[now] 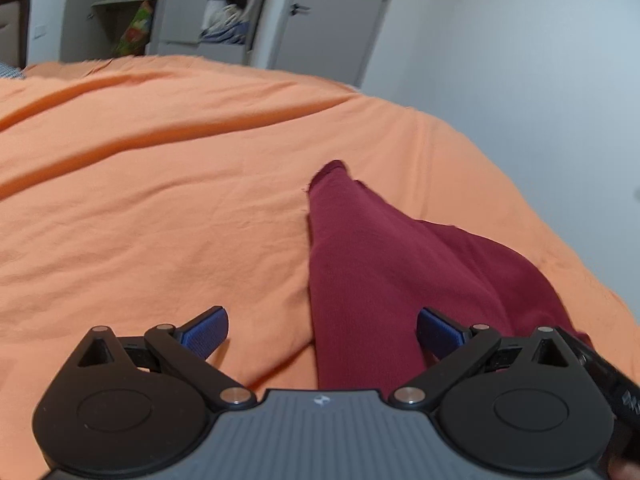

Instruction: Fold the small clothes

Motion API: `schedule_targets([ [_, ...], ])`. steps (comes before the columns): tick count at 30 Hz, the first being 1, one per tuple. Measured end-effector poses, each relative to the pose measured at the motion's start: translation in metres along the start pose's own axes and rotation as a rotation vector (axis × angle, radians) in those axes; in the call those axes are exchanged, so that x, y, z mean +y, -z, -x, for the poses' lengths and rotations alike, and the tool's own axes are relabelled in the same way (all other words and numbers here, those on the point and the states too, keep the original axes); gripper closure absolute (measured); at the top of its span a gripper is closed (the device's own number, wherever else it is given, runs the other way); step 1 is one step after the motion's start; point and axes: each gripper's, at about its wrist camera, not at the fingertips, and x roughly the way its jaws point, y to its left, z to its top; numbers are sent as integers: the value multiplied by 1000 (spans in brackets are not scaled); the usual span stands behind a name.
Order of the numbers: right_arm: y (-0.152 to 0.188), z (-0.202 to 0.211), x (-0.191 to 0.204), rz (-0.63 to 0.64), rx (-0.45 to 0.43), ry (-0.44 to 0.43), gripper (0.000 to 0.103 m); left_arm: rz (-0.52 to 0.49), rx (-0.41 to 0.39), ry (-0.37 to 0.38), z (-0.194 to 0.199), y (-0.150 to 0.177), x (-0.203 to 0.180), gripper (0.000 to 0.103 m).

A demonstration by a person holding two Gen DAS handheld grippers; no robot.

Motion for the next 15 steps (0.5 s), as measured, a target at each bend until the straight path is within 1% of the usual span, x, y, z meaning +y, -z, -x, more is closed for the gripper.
schedule_targets([
  [2,4,2,1,-8,27,15,1,-26,12,24,6,10,-2,1],
  [4,11,0,2,-2,60,35,1,-37,13,20,9,20,-2,1],
  [6,17,2,4,20,56,40,1,-18,9,11,9,28,0,1],
  [9,24,4,5,29,48,47,1,23,10,18,6,31,6,0],
  [15,36,6,-1,12,7,44,1,21,7,9,5,32,5,0],
])
